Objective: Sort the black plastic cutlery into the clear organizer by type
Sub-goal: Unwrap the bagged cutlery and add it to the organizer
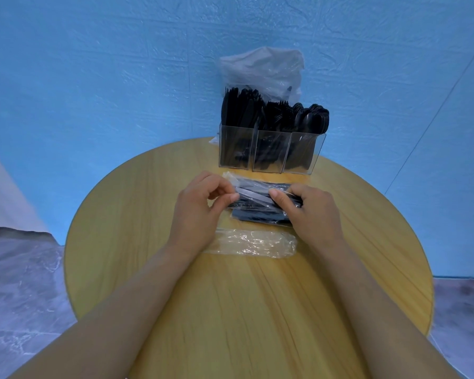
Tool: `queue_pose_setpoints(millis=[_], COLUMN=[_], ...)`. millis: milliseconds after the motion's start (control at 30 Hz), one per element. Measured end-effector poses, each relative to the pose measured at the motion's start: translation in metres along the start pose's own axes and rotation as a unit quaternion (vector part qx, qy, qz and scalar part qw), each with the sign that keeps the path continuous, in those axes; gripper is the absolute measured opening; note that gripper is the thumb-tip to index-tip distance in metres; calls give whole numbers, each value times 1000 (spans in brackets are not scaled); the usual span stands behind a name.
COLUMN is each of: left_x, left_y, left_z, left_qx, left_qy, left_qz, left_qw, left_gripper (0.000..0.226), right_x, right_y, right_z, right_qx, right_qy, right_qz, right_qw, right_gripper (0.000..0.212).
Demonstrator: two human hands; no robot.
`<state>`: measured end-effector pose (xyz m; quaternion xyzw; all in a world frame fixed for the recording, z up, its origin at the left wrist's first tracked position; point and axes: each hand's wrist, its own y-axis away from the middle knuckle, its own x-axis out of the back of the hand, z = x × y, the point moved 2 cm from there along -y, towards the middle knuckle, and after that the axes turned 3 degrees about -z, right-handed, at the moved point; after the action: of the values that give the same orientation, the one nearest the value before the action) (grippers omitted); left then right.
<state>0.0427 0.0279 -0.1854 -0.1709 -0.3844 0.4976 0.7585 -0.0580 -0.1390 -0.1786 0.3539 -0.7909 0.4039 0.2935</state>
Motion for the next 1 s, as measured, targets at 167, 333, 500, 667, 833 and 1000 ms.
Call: queue_pose_setpoints(millis=[167,333,500,667,833,1000], left_x=[1,1,-4,-5,7,7], left_y=[-2,-2,1,0,-3,-4], left_z=[0,-2,-7,-7,-15,-25], left_qx=[88,126,105,101,204,328], left_qy=[126,197,89,28,127,302], left_qz=[6,26,-30,-20,74,106], left_qw=[988,972,990,994,968,889], left_gripper=[20,17,14,12,19,20], right_x=[0,-2,-2,-3,-4,-6], right_y=[0,0,1,1,2,3], right_z=[1,1,1,0,-3,-5], right_qx=[-1,2,12,21,29,35], right_qy=[-13,-8,32,45,17,28], right_qz=[3,3,-3,-6,8,5], right_qw=[1000,1000,999,999,999,999], right_gripper=[45,45,41,42,42,38])
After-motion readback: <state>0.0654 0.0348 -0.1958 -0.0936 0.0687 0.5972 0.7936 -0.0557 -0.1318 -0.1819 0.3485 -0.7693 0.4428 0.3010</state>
